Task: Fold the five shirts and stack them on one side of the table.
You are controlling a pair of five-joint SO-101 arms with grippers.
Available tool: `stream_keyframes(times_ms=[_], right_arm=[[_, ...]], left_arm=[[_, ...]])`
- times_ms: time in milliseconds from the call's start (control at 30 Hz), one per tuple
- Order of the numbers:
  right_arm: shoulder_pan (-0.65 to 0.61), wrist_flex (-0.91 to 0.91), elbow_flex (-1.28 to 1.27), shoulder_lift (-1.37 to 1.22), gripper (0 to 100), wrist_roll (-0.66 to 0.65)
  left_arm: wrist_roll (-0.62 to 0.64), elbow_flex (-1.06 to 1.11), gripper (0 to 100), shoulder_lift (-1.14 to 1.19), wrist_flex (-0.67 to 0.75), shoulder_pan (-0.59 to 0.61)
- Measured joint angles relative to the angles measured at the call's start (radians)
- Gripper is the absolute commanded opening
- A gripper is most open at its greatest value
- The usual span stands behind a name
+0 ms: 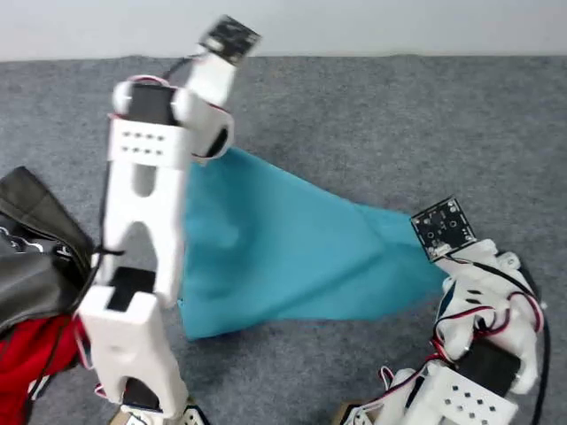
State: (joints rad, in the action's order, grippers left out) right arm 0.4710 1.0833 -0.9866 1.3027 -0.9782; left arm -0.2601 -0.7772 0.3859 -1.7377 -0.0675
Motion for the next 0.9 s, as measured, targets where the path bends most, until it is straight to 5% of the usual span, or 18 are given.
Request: stream_keyframes(times_ms=[500,700,900], right_arm=[[-0.121,-0.296,0.249,0.0,1.0,-0.002],[-0.146,-0.292,0.448,-0.092,1.0,-0.002],[-0.153,-0.095,0.841,-0.365,1.0,0.044]], left_arm=[[-0.003,0.269,2,-0.574,-0.002,0.026],[-0.003,0.269,2,-0.758,0.044,0.026],[-0.003,0.269,2,-0.876,0.187,0.026]])
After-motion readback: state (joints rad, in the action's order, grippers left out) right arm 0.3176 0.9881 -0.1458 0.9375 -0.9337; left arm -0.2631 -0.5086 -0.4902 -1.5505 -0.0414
